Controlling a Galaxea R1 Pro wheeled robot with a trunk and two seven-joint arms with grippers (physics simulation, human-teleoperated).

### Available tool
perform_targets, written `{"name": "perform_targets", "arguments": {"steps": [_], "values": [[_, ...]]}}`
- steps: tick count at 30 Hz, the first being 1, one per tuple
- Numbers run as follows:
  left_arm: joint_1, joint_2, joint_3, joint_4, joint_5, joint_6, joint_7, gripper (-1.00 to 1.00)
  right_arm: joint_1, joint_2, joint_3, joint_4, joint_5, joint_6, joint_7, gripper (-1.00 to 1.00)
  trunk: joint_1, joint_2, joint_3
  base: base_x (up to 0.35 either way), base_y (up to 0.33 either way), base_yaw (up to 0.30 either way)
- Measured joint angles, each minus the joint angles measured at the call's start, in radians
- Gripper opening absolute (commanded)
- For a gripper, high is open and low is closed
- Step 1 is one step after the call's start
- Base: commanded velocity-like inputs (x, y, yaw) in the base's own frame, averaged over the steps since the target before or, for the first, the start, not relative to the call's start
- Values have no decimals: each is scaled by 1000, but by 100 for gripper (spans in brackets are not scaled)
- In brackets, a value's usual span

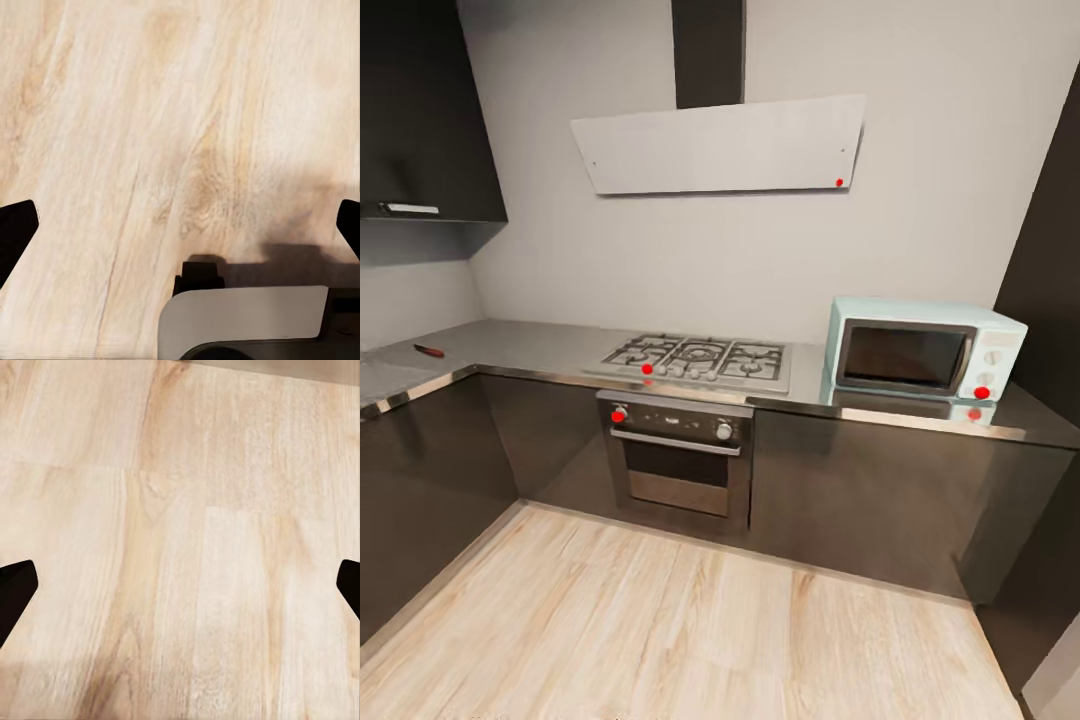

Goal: In the kitchen, take the Vidalia onion out of the sink, dice it on the chopping board with the paring knife, put the diced onion into the bowl on the countertop, then place both the paring knife and the chopping board into the sink.

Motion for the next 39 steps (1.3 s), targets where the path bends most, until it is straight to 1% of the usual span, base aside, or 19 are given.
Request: {"name": "perform_targets", "arguments": {"steps": [39], "values": [[0,0,-1,5,0,0,0,100,0,0,1,0,0,1,1,100,0,0,0,0,0,283]]}}
